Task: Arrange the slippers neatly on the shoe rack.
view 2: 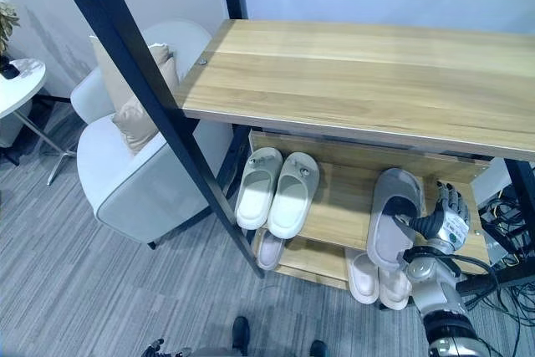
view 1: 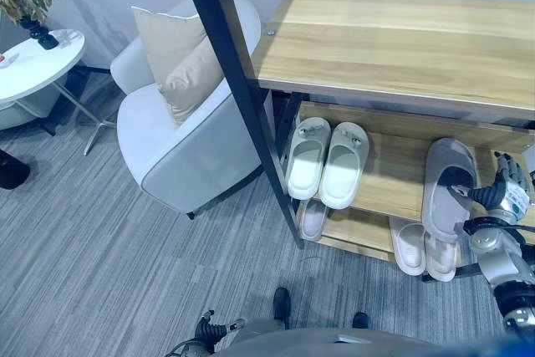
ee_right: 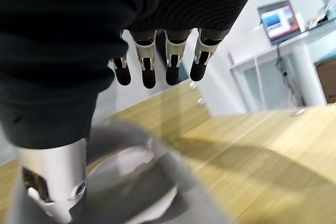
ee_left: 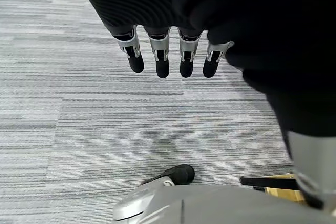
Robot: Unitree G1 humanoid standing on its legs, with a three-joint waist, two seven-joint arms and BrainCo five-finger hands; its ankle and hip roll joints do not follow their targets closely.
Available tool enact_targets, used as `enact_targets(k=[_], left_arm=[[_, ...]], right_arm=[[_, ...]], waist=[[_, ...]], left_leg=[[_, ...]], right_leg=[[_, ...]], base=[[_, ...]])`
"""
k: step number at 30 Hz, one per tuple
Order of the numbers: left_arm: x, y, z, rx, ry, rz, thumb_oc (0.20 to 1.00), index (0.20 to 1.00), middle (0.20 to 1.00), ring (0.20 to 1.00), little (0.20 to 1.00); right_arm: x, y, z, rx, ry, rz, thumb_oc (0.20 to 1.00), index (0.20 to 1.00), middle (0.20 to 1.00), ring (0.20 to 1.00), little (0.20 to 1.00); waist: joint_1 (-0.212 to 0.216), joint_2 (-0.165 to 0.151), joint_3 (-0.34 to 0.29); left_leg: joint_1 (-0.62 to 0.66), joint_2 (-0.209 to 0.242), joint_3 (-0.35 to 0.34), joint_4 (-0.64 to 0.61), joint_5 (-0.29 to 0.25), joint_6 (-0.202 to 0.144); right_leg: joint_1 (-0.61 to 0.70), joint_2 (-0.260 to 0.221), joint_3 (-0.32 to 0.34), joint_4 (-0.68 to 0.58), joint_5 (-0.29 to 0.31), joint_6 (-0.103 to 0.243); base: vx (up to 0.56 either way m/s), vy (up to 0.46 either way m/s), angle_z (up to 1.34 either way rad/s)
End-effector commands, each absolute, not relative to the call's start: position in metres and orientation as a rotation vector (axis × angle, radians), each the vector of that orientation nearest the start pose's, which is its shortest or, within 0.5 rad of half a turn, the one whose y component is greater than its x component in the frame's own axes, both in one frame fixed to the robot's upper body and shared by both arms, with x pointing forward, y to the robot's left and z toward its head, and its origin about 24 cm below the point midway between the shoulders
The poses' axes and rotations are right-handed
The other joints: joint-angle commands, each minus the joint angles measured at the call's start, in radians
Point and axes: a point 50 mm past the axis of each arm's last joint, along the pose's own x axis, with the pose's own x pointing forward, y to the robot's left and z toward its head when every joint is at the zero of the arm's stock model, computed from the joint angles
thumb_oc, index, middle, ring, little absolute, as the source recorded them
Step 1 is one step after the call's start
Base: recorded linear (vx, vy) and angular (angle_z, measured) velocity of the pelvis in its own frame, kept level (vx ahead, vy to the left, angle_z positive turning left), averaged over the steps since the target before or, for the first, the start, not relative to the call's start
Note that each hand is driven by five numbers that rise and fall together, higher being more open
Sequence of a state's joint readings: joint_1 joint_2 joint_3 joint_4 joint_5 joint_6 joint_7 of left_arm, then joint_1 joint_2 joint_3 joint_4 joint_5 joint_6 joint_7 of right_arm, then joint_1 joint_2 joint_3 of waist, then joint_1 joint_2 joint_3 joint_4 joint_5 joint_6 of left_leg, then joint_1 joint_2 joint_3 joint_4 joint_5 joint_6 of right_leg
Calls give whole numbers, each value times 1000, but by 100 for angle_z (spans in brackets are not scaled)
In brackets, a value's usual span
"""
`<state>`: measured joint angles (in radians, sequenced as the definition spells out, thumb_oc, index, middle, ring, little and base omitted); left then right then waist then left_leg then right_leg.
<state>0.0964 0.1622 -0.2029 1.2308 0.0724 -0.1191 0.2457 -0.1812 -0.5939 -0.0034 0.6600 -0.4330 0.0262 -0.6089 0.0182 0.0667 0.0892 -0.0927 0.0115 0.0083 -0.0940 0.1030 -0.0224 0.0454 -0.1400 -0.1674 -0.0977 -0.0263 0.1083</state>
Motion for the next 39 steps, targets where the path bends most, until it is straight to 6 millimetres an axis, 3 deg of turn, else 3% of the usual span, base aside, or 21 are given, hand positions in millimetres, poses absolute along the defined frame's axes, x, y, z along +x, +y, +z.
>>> enact_targets(k=[1, 4, 5, 6, 10, 16, 17, 18, 21, 23, 27, 30, 34, 37, 39], left_arm=[[58, 206, -170, 524, 1193, 1, 1000, 1000, 1000, 1000, 1000], [59, 205, -170, 536, 1186, -7, 1000, 1000, 1000, 1000, 1000], [59, 205, -170, 535, 1186, -7, 1000, 1000, 1000, 1000, 1000], [59, 206, -170, 540, 1188, -4, 1000, 1000, 1000, 1000, 1000], [59, 207, -170, 544, 1193, -7, 1000, 1000, 1000, 1000, 1000], [57, 206, -171, 534, 1206, -4, 1000, 1000, 1000, 1000, 1000], [61, 204, -171, 521, 1194, 3, 1000, 1000, 1000, 1000, 1000], [62, 204, -170, 503, 1193, 25, 1000, 1000, 1000, 1000, 1000], [62, 204, -170, 488, 1191, 40, 1000, 1000, 1000, 1000, 1000], [60, 207, -170, 453, 1196, 87, 1000, 1000, 1000, 1000, 1000], [64, 214, -167, 432, 1175, 137, 1000, 1000, 1000, 1000, 1000], [79, 225, -162, 404, 1126, 223, 1000, 1000, 1000, 1000, 1000], [94, 233, -156, 403, 1070, 268, 1000, 1000, 1000, 1000, 1000], [104, 242, -150, 364, 1010, 339, 1000, 1000, 1000, 1000, 1000], [116, 247, -143, 337, 956, 387, 1000, 1000, 1000, 1000, 1000]], right_arm=[[262, -353, 58, -1122, 121, -711, 1000, 1000, 1000, 1000, 1000], [265, -360, 51, -1200, 208, -661, 1000, 1000, 1000, 1000, 1000], [266, -360, 51, -1200, 208, -661, 947, 947, 947, 947, 947], [267, -362, 51, -1201, 227, -655, 200, 200, 200, 200, 200], [268, -363, 50, -1200, 242, -640, 200, 200, 200, 200, 200], [269, -350, 67, -1242, 89, -634, 200, 200, 200, 200, 200], [264, -342, 86, -1282, -48, -651, 200, 200, 200, 200, 200], [252, -331, 90, -1254, -125, -629, 200, 200, 200, 200, 200], [241, -319, 91, -1207, -170, -608, 200, 200, 200, 200, 200], [218, -303, 85, -1160, -193, -516, 200, 200, 200, 200, 200], [204, -296, 77, -1100, -176, -477, 200, 200, 200, 200, 200], [192, -290, 70, -1064, -158, -445, 200, 200, 200, 200, 200], [186, -294, 64, -1056, -119, -450, 200, 200, 200, 200, 200], [186, -295, 67, -1031, -126, -443, 200, 200, 200, 200, 200], [193, -290, 74, -1004, -175, -428, 200, 200, 200, 200, 200]], waist=[[18, -33, 9], [25, -34, 3], [25, -34, 3], [26, -37, 1], [26, -41, 1], [16, -46, -3], [4, -48, -5], [-8, -49, -9], [-15, -50, -11], [-35, -49, -10], [-51, -57, 42], [-78, -65, 132], [-111, -67, 187], [-117, -67, 228], [-116, -68, 256]], left_leg=[[17, 12, -34, 7, -115, -37], [19, 9, -36, 7, -116, -38], [19, 9, -36, 7, -116, -38], [22, 8, -38, 7, -115, -38], [24, 8, -37, 7, -116, -38], [39, 12, -26, 7, -122, -35], [46, 17, -21, 7, -125, -32], [54, 18, -15, 7, -131, -29], [60, 20, -11, 7, -133, -28], [80, 28, -3, 19, -147, -21], [22, 39, 15, 185, -207, -15], [-70, 58, 9, 357, -253, -15], [-239, 85, -9, 573, -310, -7], [-397, 100, -32, 804, -382, 10], [-496, 104, -43, 954, -459, 9]], right_leg=[[-16, -31, -15, 30, -16, 19], [-10, -33, -20, 27, -13, 20], [-10, -33, -21, 27, -13, 20], [-7, -33, -22, 25, -12, 21], [-3, -34, -24, 24, -12, 22], [2, -30, -10, 26, -12, 21], [2, -29, -2, 29, -12, 21], [5, -27, 8, 31, -14, 21], [5, -27, 16, 38, -17, 20], [1, -28, 41, 76, -38, 18], [-51, -28, 72, 218, -96, 2], [-171, -17, 88, 443, -168, -21], [-352, -8, 119, 687, -249, -50], [-509, -3, 133, 900, -349, -87], [-603, 3, 141, 1038, -434, -101]], base=[[2, 10, 17], [7, 10, 8], [0, 0, 0], [0, 0, 0], [0, 0, 0], [-6, 0, 0], [-51, -12, -3], [-44, -9, -8], [-26, -2, -15], [-33, -3, -20], [-112, -13, -27], [-296, -43, -17], [-198, -43, 4], [-154, -59, -17], [-90, -77, -20]])
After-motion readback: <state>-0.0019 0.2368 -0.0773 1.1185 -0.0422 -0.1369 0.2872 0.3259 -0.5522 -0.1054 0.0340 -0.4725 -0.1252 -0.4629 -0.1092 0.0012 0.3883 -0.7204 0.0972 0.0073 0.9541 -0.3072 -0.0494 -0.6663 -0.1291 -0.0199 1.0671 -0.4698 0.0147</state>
